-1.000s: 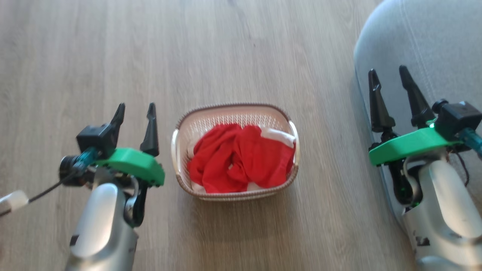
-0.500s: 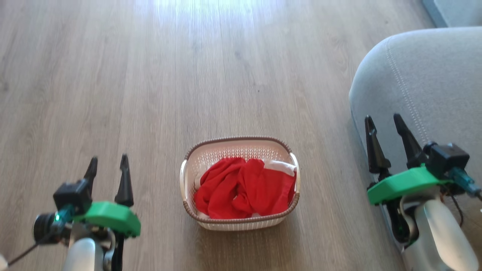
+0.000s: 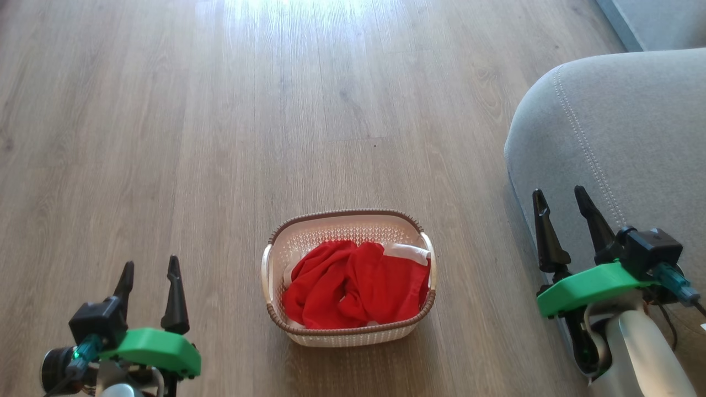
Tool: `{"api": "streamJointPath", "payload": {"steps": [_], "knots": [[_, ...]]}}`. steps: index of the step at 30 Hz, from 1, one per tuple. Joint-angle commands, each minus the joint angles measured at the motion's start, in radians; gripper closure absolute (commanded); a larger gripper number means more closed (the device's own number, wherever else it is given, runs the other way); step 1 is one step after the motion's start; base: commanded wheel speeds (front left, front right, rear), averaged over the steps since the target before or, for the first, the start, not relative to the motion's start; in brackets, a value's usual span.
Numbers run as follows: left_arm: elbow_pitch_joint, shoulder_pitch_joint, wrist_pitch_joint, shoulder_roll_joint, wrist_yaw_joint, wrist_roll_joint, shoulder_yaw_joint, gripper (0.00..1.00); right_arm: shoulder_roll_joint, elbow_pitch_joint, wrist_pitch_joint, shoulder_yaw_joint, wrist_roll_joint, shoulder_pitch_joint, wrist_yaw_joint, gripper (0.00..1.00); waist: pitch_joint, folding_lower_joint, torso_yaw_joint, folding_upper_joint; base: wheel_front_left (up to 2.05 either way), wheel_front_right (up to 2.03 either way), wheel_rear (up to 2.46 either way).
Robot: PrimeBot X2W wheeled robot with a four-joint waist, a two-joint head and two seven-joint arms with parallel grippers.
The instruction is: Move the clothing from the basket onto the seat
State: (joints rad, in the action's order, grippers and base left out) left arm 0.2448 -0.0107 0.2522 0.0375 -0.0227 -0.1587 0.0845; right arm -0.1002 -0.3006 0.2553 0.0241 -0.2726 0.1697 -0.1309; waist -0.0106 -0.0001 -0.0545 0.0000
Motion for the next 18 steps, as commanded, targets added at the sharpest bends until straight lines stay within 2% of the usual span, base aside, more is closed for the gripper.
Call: {"api": "streamJointPath", "payload": {"steps": [1, 11, 18], "knots": [[-0.032, -0.027, 0.01, 0.013, 0.004, -0.009, 0.024, 0.0, 0.002, 0.033, 0.006, 0.019, 0.009, 0.016, 0.0, 0.0, 0.0, 0.0001, 0.0, 0.0, 0.0, 0.0, 0.0], [0.003, -0.034, 0.01, 0.013, -0.003, -0.018, -0.008, 0.0, 0.005, 0.038, 0.006, 0.009, 0.001, 0.024, 0.0, 0.0, 0.02, 0.0001, -0.002, 0.0, 0.0, 0.0, 0.0], [0.041, -0.072, 0.01, 0.013, -0.014, -0.024, -0.068, 0.0, 0.004, 0.066, 0.006, 0.01, -0.007, 0.067, 0.0, 0.0, 0.112, 0.0001, -0.014, 0.0, 0.0, 0.0, 0.0]]}}
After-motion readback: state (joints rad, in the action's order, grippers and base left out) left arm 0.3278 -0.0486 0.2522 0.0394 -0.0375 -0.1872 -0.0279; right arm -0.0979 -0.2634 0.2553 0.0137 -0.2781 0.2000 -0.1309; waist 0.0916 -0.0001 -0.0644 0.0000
